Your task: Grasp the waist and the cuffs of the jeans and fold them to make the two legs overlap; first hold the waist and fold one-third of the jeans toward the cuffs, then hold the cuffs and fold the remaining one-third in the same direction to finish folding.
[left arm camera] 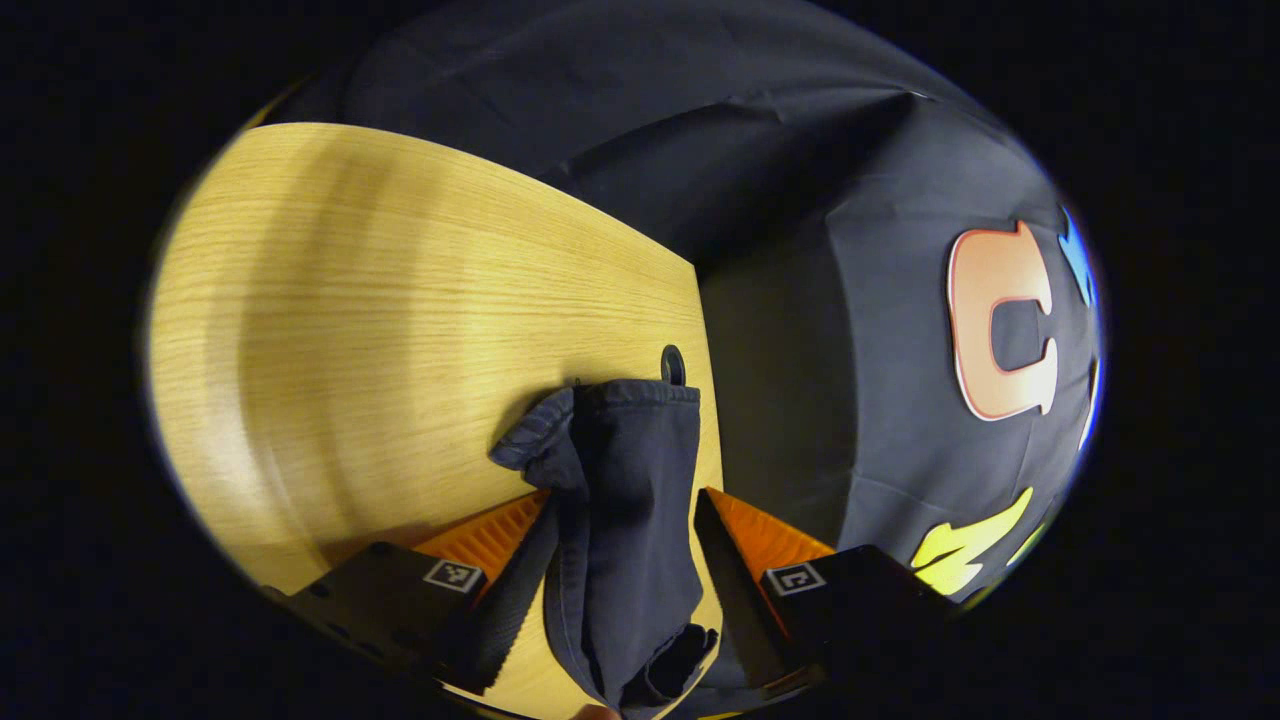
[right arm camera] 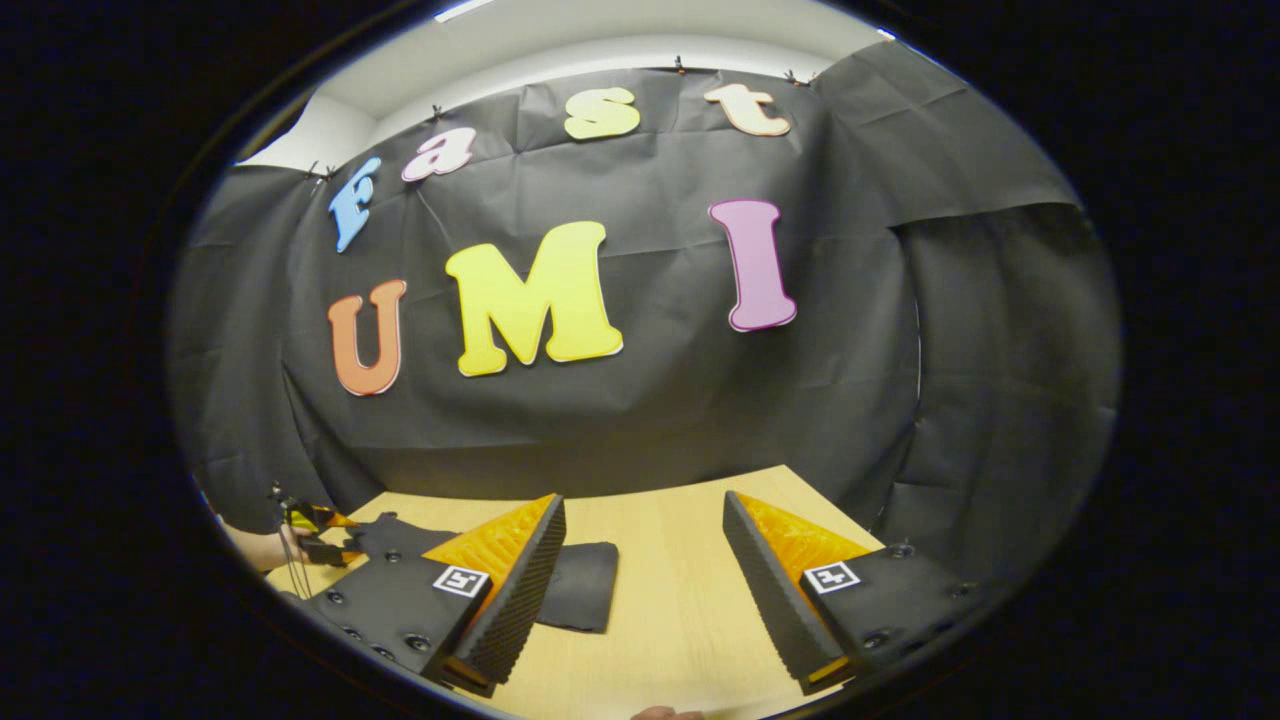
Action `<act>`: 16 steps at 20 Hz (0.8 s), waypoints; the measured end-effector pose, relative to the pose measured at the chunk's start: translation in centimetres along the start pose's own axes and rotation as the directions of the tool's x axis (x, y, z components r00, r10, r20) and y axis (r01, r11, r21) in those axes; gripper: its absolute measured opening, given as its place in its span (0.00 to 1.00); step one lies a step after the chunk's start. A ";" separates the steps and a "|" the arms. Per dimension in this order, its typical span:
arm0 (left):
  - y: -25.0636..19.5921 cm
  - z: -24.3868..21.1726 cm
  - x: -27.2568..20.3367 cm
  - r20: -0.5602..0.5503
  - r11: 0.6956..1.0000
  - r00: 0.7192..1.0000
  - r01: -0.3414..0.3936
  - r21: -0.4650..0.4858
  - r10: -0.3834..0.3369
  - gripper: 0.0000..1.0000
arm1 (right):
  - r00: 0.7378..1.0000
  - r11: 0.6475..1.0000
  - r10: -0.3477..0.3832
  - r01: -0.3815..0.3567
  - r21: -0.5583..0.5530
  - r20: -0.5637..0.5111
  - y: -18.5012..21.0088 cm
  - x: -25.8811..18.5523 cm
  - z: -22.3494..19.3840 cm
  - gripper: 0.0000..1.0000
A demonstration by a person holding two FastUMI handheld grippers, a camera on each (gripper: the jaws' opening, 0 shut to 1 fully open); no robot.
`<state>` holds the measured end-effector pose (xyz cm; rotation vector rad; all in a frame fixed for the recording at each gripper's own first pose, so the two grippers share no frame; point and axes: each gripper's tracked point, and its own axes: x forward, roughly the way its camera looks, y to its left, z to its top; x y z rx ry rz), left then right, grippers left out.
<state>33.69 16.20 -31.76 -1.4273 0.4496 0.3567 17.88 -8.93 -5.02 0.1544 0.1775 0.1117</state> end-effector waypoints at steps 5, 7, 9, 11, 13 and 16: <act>0.7 0.0 0.8 0.037 0.995 0.998 0.044 -0.094 -0.040 0.18 | 1.000 0.999 -0.020 0.020 -0.029 -0.011 -1.4 -0.4 0.4 0.98; 1.2 -0.5 0.6 0.038 0.998 0.999 0.029 -0.056 -0.027 0.18 | 0.999 0.999 -0.032 0.032 -0.017 -0.010 -2.1 -0.6 0.6 0.98; 1.2 -0.2 0.9 0.053 0.999 0.998 0.020 -0.034 -0.018 0.07 | 0.999 0.999 -0.041 0.041 -0.008 -0.009 -2.7 -0.7 0.7 0.98; 1.0 -0.3 0.5 0.056 0.999 0.998 0.018 -0.036 -0.016 0.03 | 0.999 0.999 -0.042 0.041 -0.012 -0.013 -2.8 -1.0 0.6 0.94; 0.7 -0.5 -0.1 0.064 1.000 0.998 0.010 0.015 -0.011 0.03 | 0.999 0.999 -0.039 0.039 -0.022 -0.015 -2.9 -1.2 0.7 0.94; -2.2 -0.7 -1.9 0.105 0.981 0.993 0.033 0.191 -0.053 0.03 | 0.999 0.999 -0.039 0.039 -0.017 -0.021 -3.1 -1.3 0.7 0.94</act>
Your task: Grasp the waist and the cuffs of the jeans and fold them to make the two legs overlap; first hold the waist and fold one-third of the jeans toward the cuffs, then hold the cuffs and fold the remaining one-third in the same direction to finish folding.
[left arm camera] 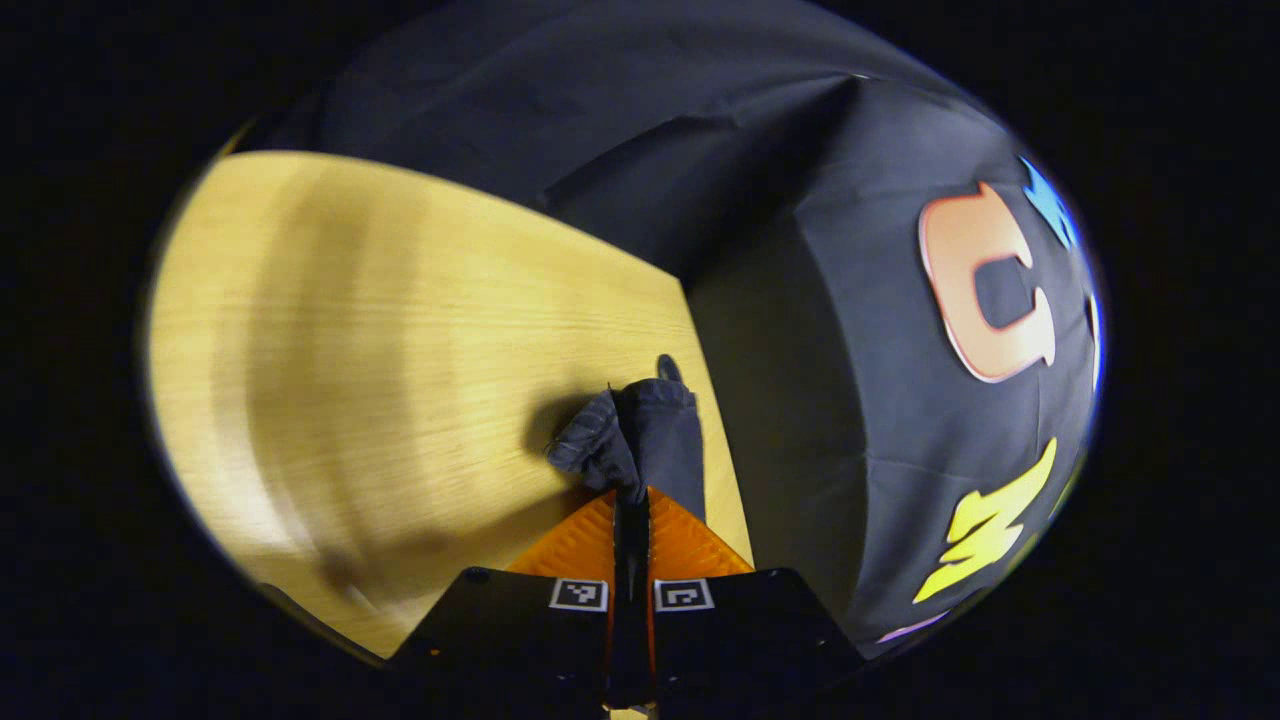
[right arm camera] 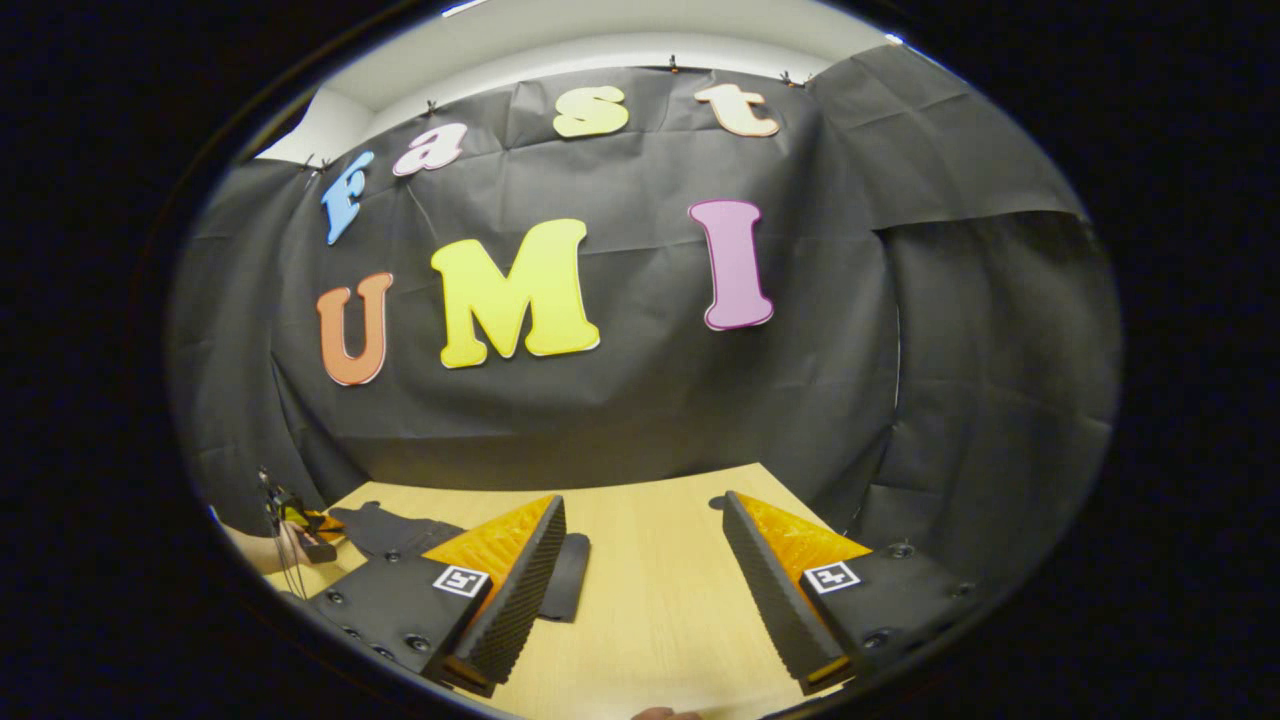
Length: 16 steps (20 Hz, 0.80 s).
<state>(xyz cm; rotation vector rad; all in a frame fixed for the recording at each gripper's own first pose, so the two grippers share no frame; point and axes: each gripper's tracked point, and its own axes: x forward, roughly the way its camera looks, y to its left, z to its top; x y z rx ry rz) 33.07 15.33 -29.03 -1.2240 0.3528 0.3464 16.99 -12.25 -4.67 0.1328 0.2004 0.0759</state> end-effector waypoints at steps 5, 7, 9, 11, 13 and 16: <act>-8.6 -0.2 -3.7 0.063 0.960 0.988 0.117 0.256 -0.138 0.03 | 1.000 1.000 0.007 -0.007 0.024 -0.002 0.0 -0.4 -0.2 0.94; -12.6 -1.7 -5.5 0.058 0.921 0.977 0.171 0.350 -0.204 0.03 | 1.000 1.000 0.009 -0.009 0.020 0.009 -0.1 -0.8 0.1 0.94; -16.1 -4.1 -6.5 0.043 0.873 0.965 0.215 0.437 -0.259 0.03 | 1.000 1.000 0.003 -0.003 0.025 0.021 -0.5 -1.3 0.5 0.94; -19.0 -7.4 -7.6 0.016 0.821 0.952 0.257 0.509 -0.307 0.03 | 0.999 0.999 -0.009 0.007 0.046 0.031 -1.4 -1.7 0.8 0.94; -20.9 -10.8 -8.6 -0.015 0.766 0.941 0.284 0.577 -0.338 0.03 | 0.999 0.998 -0.026 0.023 0.064 0.037 -2.5 -2.2 1.0 0.98; -23.3 -16.3 -11.2 -0.074 0.668 0.927 0.319 0.672 -0.368 0.03 | 0.997 0.996 -0.058 0.055 0.072 0.042 -4.7 -3.2 1.1 0.94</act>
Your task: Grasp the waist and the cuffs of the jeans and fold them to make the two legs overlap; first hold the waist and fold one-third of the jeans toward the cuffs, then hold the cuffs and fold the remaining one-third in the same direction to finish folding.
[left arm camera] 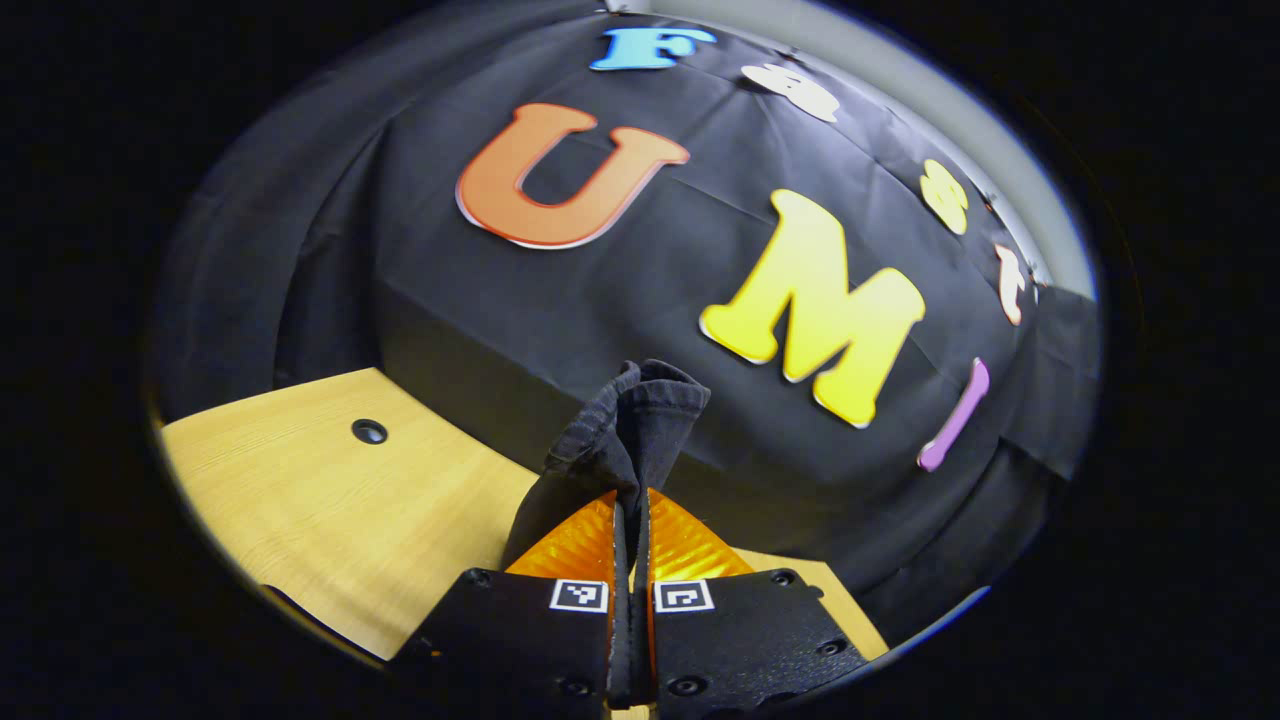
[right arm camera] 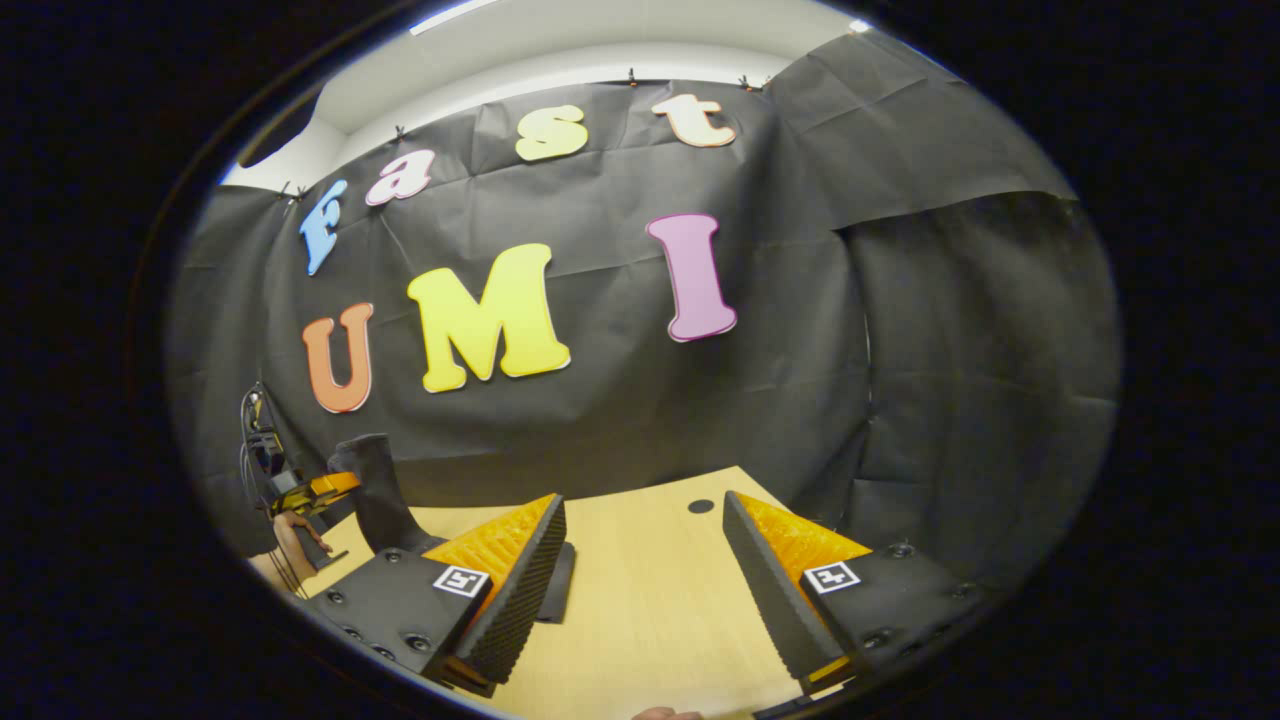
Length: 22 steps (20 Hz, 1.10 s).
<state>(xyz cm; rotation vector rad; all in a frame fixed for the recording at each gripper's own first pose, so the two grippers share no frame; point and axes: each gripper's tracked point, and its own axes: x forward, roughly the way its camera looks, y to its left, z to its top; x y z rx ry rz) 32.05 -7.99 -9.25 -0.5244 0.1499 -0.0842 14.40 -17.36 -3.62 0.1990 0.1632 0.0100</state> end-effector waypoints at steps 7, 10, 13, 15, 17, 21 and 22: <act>-7.0 -13.2 0.8 -0.197 0.969 0.980 0.059 0.240 -0.011 0.03 | 0.997 0.997 -0.070 0.069 0.016 0.019 -5.0 -2.0 1.0 0.94; -6.0 -18.6 0.9 -0.301 0.946 0.950 0.022 0.323 0.081 0.03 | 0.994 0.994 -0.104 0.103 0.032 0.034 -7.1 -2.9 1.8 0.94; -5.0 -21.0 0.4 -0.361 0.929 0.923 0.012 0.370 0.132 0.03 | 0.991 0.990 -0.129 0.126 0.069 0.042 -8.4 -3.3 2.2 0.94; -4.4 -22.3 0.3 -0.381 0.908 0.912 0.026 0.418 0.150 0.04 | 0.989 0.988 -0.138 0.133 0.084 0.050 -8.8 -3.6 2.7 0.98; -4.8 -23.0 0.0 -0.397 0.907 0.909 0.052 0.418 0.131 0.11 | 0.988 0.987 -0.142 0.136 0.087 0.062 -9.0 -3.8 3.3 0.94; -6.4 -23.4 -0.1 -0.415 0.933 0.908 0.098 0.346 0.058 0.51 | 0.985 0.987 -0.149 0.143 0.074 0.085 -9.3 -4.9 4.9 0.98; -6.9 -23.3 -0.2 -0.412 0.936 0.910 0.105 0.336 0.046 0.75 | 0.984 0.987 -0.153 0.147 0.070 0.088 -9.4 -5.1 5.1 0.98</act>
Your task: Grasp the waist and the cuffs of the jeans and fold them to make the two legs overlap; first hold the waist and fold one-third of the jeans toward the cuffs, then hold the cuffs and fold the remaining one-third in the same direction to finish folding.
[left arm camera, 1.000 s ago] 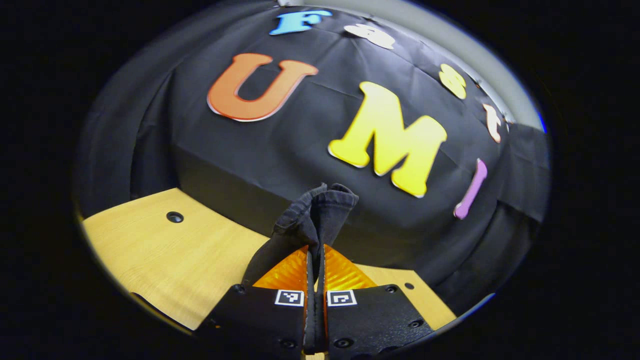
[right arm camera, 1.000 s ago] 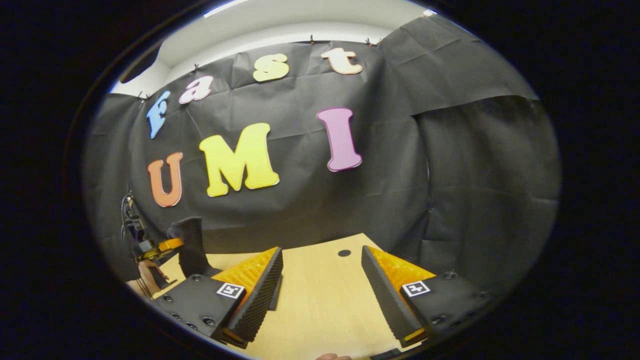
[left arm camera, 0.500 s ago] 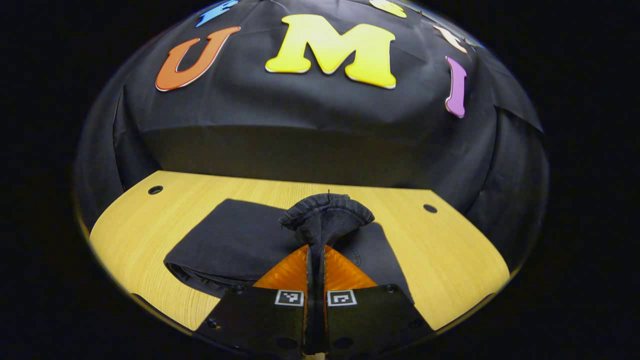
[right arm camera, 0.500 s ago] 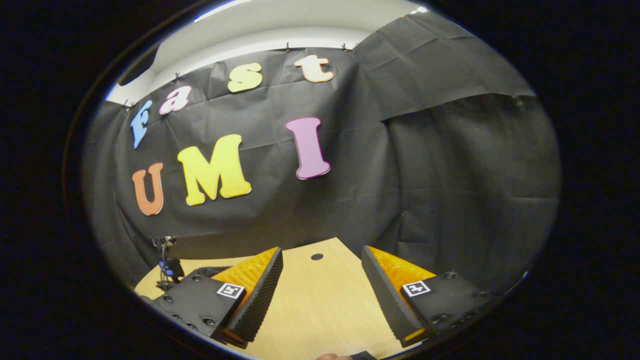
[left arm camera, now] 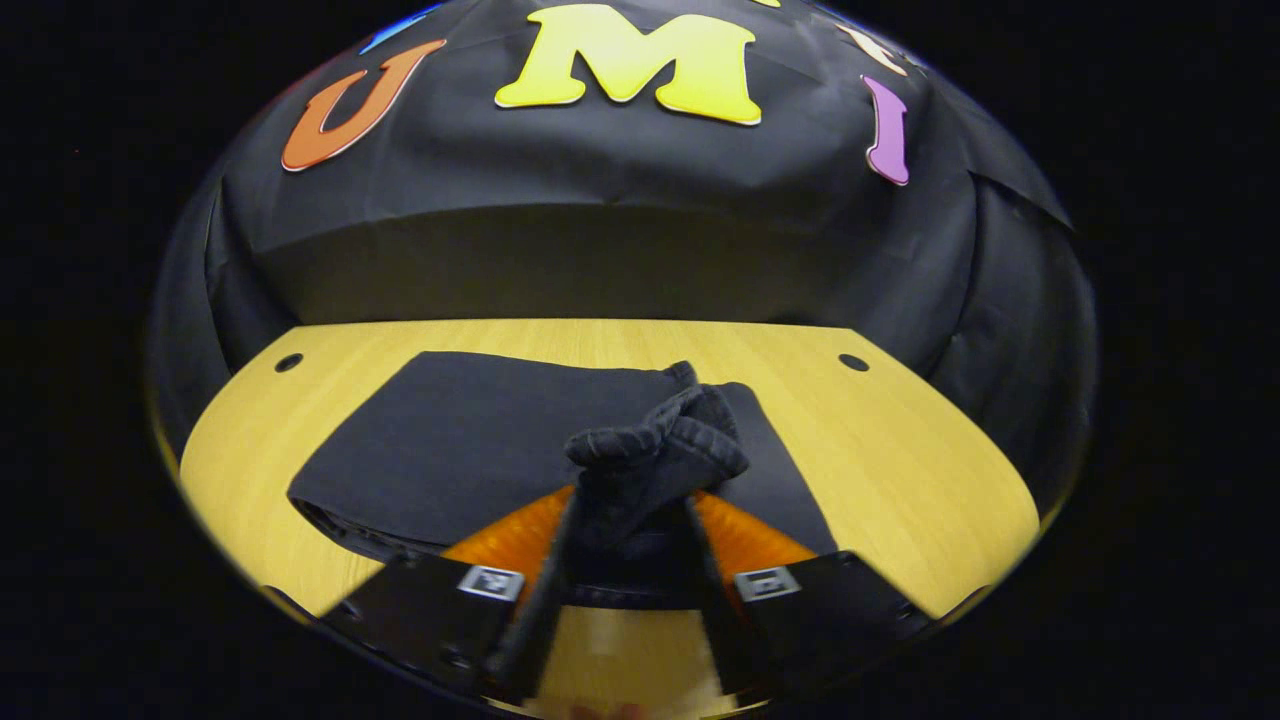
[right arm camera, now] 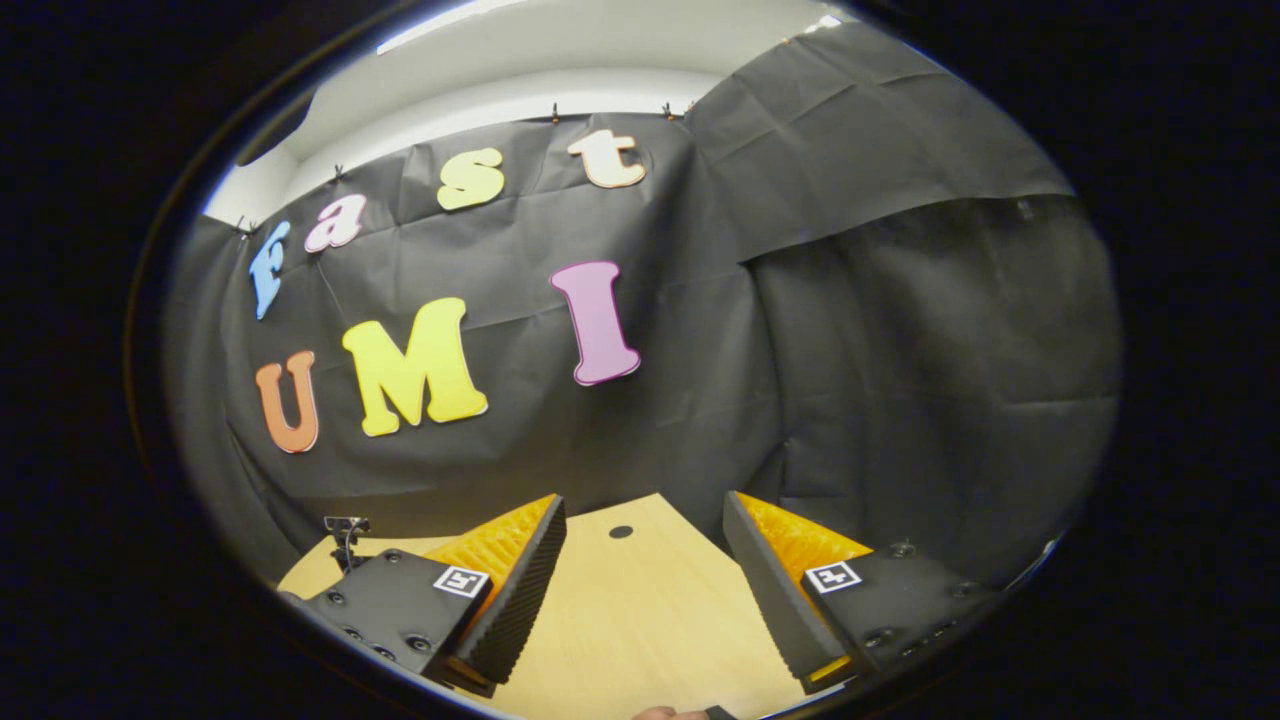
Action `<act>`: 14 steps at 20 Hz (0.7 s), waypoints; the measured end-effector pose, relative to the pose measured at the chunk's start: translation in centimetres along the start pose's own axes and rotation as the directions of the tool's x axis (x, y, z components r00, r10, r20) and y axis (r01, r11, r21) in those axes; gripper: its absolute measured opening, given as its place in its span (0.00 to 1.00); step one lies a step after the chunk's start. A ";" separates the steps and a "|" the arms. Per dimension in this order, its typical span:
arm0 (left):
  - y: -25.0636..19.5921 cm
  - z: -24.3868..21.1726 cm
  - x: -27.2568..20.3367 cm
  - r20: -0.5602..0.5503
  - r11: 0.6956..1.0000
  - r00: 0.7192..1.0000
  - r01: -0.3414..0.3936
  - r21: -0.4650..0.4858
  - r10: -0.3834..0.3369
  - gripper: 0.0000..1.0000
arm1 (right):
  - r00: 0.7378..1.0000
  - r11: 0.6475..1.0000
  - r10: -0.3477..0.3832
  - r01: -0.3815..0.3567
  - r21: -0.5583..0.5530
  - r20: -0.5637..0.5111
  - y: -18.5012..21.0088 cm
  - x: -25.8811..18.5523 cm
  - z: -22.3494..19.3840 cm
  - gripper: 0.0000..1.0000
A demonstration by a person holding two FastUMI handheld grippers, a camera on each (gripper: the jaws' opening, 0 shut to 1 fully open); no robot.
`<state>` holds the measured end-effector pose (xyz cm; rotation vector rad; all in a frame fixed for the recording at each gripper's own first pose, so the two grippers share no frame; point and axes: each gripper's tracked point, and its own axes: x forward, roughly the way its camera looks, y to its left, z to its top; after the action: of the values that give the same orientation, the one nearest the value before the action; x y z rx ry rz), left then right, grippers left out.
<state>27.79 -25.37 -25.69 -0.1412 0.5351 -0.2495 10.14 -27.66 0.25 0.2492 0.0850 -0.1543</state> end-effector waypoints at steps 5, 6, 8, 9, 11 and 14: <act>-0.3 1.1 -1.9 0.065 0.998 0.998 0.011 -0.059 -0.007 1.00 | 1.000 1.000 0.005 -0.005 -0.007 0.000 0.4 -1.0 0.7 0.94; -0.2 2.2 -2.8 0.101 0.997 0.995 0.021 -0.078 -0.013 1.00 | 1.000 1.000 0.009 -0.008 -0.010 0.003 0.6 -1.1 0.8 0.94; 0.6 4.0 -4.9 0.169 0.995 0.986 0.027 -0.097 -0.010 1.00 | 1.000 1.000 0.021 -0.021 -0.012 0.006 1.2 -1.3 1.1 0.94; 1.2 5.0 -6.2 0.195 0.994 0.981 0.019 -0.106 0.002 0.98 | 1.000 1.000 0.028 -0.028 -0.008 0.006 1.6 -1.3 1.3 0.94; 2.9 7.0 -8.9 0.241 0.993 0.970 -0.009 -0.122 0.039 0.98 | 0.999 0.999 0.045 -0.045 0.003 0.015 2.9 -1.0 1.9 0.98; 6.0 10.5 -14.7 0.320 0.989 0.943 -0.050 -0.140 0.093 0.98 | 0.996 0.997 0.082 -0.082 0.005 0.042 5.5 -0.8 2.7 0.94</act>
<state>22.21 -14.86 -10.77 -0.2836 0.2252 -0.1155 10.40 -22.97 4.21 0.2561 0.0323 -0.0784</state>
